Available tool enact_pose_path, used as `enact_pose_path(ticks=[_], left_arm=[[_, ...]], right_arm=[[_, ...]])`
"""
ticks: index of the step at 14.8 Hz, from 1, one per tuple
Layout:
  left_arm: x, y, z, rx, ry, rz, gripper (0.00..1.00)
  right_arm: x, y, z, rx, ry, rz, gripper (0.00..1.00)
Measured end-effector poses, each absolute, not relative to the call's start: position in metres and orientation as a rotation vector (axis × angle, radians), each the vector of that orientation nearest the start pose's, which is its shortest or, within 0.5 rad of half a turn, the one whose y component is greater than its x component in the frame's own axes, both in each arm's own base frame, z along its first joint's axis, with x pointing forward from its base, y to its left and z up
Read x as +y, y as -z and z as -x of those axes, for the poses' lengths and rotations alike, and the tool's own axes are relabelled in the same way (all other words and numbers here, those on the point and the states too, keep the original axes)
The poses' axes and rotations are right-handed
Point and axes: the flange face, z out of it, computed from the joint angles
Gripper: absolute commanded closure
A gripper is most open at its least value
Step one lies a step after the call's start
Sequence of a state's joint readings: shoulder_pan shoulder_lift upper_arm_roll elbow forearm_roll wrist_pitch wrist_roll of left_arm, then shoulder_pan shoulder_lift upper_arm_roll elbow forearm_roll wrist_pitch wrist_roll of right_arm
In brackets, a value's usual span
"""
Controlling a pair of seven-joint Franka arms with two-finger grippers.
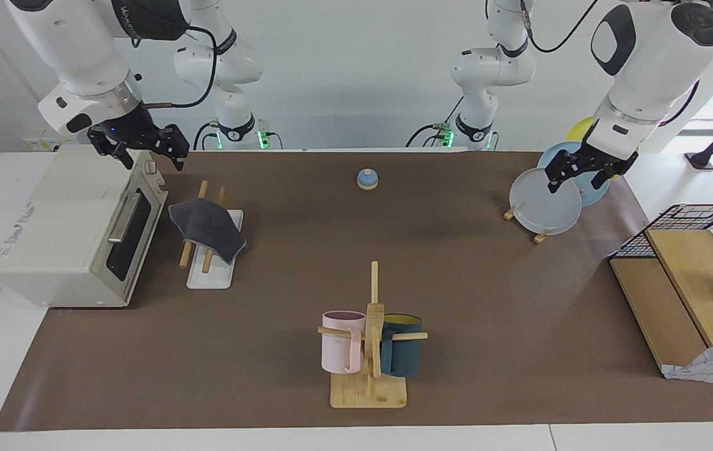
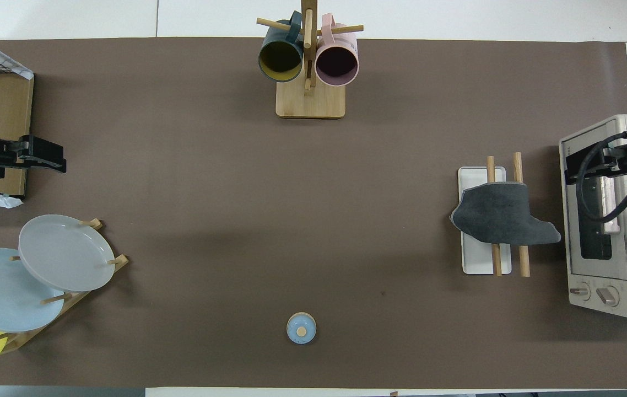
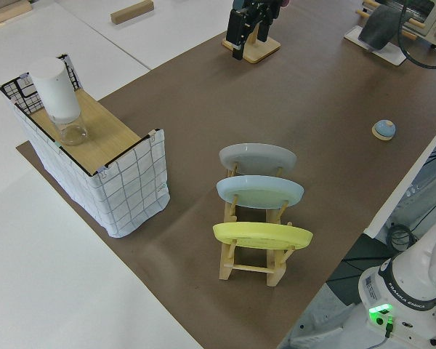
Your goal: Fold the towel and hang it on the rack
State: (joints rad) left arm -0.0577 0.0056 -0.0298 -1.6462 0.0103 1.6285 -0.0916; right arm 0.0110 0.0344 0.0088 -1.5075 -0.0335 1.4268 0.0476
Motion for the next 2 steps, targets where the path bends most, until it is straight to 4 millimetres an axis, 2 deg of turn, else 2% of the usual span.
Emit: enact_pose_path(ticks=[2], left_arm=[[-0.0478,-0.5907,-0.5571,-0.005,-0.035,3.129,0.00]], right_arm=[[0.0068,-0.6236,-0.5499,0.049,-0.180,3.173,0.00]])
